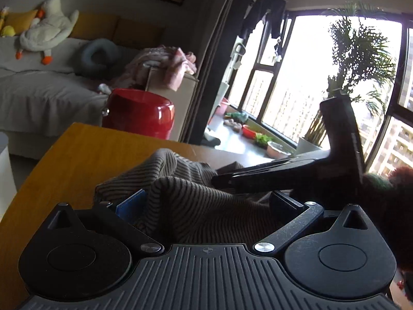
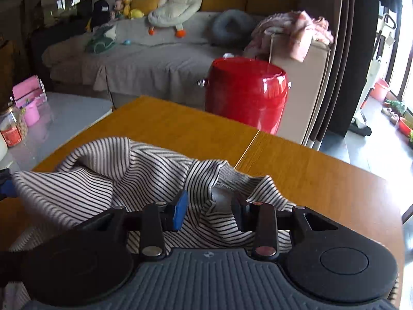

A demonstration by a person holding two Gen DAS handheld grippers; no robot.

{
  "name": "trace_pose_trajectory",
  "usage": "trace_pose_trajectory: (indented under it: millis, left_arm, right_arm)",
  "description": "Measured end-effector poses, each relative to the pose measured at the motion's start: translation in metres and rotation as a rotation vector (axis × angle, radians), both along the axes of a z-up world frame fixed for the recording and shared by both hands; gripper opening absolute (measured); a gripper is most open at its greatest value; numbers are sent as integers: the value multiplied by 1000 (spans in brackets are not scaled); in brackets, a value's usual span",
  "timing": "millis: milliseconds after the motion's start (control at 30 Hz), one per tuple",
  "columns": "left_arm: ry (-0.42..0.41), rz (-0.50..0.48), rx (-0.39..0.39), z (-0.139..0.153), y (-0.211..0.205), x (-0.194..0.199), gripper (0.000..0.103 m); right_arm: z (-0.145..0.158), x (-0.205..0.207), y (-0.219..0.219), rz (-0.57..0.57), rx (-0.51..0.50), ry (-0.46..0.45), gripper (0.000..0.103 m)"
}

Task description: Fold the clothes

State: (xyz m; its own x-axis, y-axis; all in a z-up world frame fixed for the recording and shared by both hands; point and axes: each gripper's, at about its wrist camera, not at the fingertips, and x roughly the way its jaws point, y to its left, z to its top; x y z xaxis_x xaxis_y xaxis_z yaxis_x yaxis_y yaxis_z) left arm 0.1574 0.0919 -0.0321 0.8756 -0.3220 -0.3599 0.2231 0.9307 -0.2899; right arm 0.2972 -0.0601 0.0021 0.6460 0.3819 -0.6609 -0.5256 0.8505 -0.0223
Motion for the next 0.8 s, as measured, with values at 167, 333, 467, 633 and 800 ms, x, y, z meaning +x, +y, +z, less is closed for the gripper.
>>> trace_pose_trajectory:
  millis: [167, 333, 467, 633, 800]
  left_arm:
    - [16, 15, -140, -6, 25, 4, 103]
    - [52, 4, -197, -10, 36, 10, 103]
    - [39, 15, -199, -9, 38, 7, 103]
    - [38, 47, -227, -6, 45, 8, 103]
    - [45, 68, -226, -5, 46, 8, 103]
  right_arm:
    - [22, 9, 15, -1, -6, -95, 3]
    - [31, 24, 25, -29, -47, -151, 0]
    - [24, 33, 15, -86, -67, -113, 1]
    - [36, -15, -33, -91, 114, -14, 25]
    - [26, -76, -63, -48, 196, 78, 46]
